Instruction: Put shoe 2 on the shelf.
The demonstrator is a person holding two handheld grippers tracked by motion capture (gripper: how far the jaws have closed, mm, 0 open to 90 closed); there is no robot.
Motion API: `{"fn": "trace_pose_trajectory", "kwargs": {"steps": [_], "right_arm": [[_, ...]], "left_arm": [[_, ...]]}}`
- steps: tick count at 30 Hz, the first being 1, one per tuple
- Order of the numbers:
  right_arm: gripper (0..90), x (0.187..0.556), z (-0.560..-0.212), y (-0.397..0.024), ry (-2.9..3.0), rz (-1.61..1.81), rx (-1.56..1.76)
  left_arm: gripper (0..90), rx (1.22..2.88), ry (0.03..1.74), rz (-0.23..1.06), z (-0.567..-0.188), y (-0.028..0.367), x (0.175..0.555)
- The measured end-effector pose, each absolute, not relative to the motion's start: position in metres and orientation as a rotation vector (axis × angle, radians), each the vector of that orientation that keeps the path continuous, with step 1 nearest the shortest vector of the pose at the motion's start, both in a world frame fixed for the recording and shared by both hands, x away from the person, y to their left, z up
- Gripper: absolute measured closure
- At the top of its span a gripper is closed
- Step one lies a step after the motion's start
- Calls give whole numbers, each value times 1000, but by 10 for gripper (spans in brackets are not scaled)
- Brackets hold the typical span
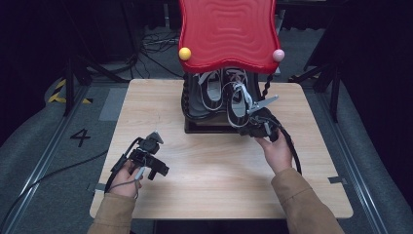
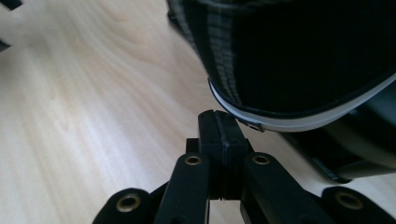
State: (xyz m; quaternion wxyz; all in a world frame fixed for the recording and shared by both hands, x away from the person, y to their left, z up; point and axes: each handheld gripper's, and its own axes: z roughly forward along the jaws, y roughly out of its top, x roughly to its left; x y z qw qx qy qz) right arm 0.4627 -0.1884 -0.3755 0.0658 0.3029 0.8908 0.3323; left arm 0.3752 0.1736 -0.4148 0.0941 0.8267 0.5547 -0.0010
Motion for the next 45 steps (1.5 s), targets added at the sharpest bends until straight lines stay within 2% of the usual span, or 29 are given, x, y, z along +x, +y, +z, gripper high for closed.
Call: {"fn": "trace_pose_trajectory", "kwargs": {"steps": [29,37,45], "right_arm": [[900,505,-361,-169,2529,921,976],[900,518,-354,-163,2647,846,972],[900,499,-354,-159,2608,839,918]], "left_arm": [[173,2445,1676,-16,-420,184,367],[173,2449,1692,-26,-424,186,365],[172,2447,1682,-14,-420,186,364]]}}
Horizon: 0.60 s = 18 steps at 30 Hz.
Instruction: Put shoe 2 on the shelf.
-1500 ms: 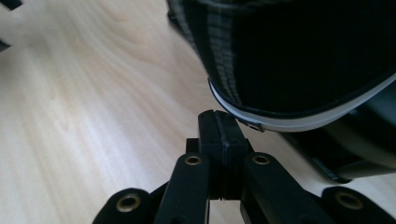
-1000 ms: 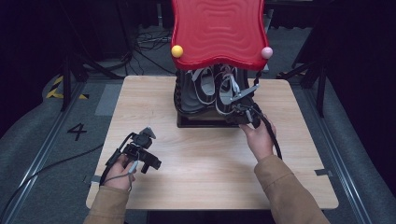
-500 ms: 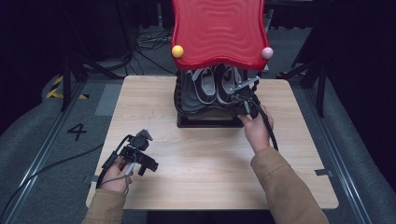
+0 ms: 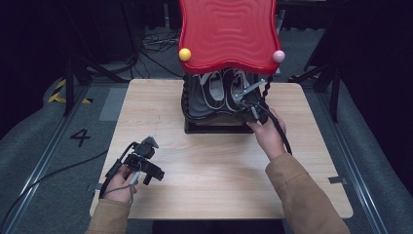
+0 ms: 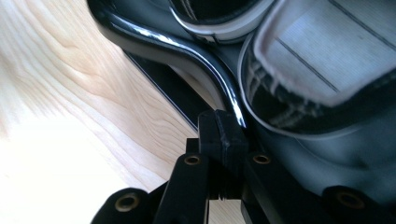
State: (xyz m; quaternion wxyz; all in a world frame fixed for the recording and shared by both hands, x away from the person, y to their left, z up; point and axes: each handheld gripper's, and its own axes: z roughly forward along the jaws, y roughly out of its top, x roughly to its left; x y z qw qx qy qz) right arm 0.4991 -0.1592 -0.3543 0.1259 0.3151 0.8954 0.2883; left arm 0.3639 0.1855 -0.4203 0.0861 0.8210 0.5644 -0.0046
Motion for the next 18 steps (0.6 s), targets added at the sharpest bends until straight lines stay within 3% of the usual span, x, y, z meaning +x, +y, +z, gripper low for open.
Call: {"fn": "trace_pose_trajectory", "kwargs": {"steps": [7,18], "right_arm": [[891,493,-352,-183,2575,939,976],[734,460,-332,-214,2535,1018,958]], "left_arm": [[173,2447,1677,-15,-418,186,364],[172,2452,1672,-7,-418,182,366]]}}
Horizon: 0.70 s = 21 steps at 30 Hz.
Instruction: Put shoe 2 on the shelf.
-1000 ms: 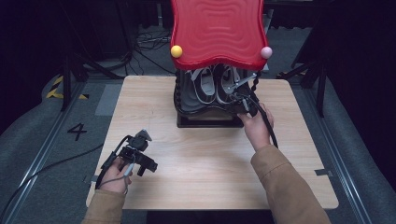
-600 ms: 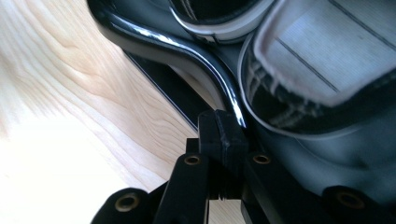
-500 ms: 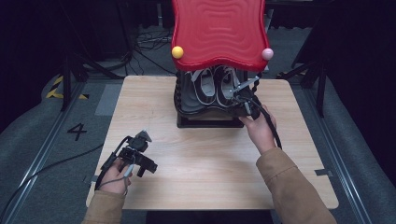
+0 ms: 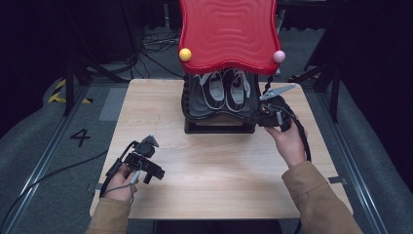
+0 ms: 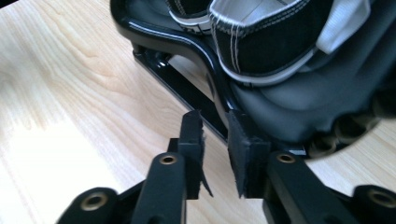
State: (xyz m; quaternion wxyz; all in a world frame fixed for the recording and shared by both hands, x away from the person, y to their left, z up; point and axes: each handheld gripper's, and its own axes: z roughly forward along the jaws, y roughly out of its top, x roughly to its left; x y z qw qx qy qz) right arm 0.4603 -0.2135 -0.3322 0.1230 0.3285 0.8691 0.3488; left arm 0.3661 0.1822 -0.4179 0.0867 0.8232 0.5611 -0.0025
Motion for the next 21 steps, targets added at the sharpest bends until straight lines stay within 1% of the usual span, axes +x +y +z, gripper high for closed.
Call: {"fn": "trace_pose_trajectory", "kwargs": {"steps": [3,9,12,15,19,21], "right_arm": [[708,449,-330,-222,2532,1025,950],[683,435,-330,-239,2518,1040,952],[647,423,-333,-256,2496,1032,961],[630,418,-336,-268,2477,1025,978],[636,411,-343,-289,2453,1044,1080],[635,409,-344,-292,2452,1060,1101]], "left_arm": [[172,2455,1666,-8,-417,181,366],[176,2465,1677,-13,-421,181,365],[173,2451,1675,-2,-420,182,364],[173,2450,1673,10,-419,183,363],[173,2436,1673,25,-416,185,363],[173,2433,1675,21,-415,185,363]]}}
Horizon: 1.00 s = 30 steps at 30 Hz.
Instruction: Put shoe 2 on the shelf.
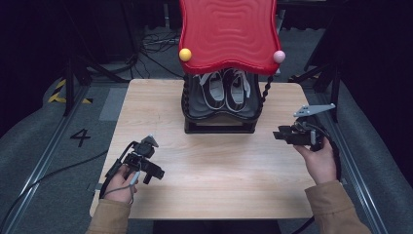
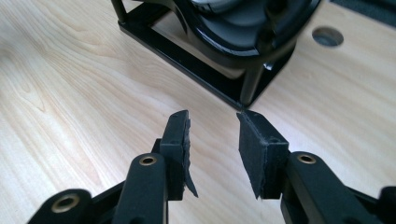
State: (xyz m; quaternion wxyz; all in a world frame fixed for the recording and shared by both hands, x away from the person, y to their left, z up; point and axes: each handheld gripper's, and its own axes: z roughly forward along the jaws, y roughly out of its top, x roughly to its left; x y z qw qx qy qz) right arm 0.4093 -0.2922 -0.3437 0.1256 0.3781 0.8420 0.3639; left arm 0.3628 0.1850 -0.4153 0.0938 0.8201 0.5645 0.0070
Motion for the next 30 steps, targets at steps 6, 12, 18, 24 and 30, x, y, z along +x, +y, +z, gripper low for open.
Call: {"fn": "trace_pose_trajectory", "kwargs": {"steps": [6,12,18,24,30], "right_arm": [[589,406,-355,-316,2471,1067,1169],[562,405,-367,-329,2539,888,1219],[548,409,-385,-335,2639,699,1305],[548,413,-402,-337,2695,552,1375],[541,415,-419,-331,2782,422,1384]], "left_arm": [[173,2432,1674,36,-414,187,361],[173,2411,1693,37,-413,192,361],[173,2411,1704,39,-414,195,362],[173,2427,1707,23,-416,197,362],[173,2453,1684,24,-416,195,364]]}}
